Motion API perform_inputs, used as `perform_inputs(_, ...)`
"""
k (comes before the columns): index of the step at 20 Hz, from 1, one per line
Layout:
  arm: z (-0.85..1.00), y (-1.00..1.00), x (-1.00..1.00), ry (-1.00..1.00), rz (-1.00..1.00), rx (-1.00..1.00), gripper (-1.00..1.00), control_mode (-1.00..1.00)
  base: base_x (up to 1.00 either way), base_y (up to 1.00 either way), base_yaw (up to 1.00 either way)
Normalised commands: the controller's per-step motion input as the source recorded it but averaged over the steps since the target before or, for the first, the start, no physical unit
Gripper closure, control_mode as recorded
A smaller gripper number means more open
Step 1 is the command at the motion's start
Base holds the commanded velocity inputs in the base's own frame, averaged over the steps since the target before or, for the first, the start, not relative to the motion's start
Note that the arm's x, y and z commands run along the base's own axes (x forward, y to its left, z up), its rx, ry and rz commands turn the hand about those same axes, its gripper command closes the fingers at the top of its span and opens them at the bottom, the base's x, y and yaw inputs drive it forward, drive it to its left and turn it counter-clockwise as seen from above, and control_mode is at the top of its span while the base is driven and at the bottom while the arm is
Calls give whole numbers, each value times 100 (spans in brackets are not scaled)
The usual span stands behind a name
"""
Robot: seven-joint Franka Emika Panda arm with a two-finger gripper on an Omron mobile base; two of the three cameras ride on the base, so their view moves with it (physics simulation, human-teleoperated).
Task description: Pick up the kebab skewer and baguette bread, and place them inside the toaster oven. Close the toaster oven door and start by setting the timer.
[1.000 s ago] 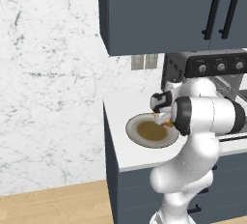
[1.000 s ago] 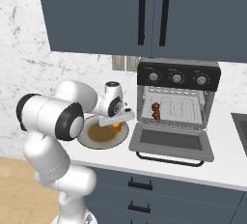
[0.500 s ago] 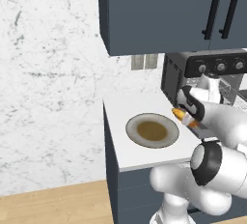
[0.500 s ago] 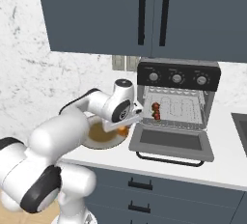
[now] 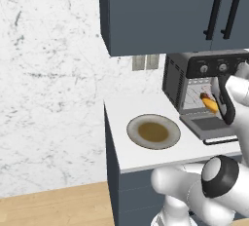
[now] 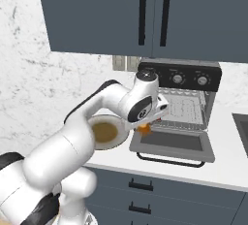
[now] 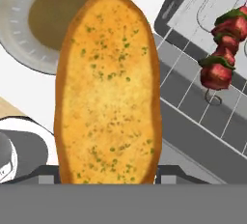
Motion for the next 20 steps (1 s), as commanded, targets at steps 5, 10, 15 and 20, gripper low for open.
perform_inputs(5, 33, -100, 44, 7, -8, 1, 100, -100, 0, 0, 0)
perform_inputs(10, -3, -84, 58, 0, -11, 3, 100, -100, 0, 0, 0)
perform_inputs(15, -47, -10, 37, 0, -10, 15, 100, -100, 0, 0, 0)
perform_inputs(20, -23, -19, 59, 0, -10, 9, 100, -100, 0, 0, 0)
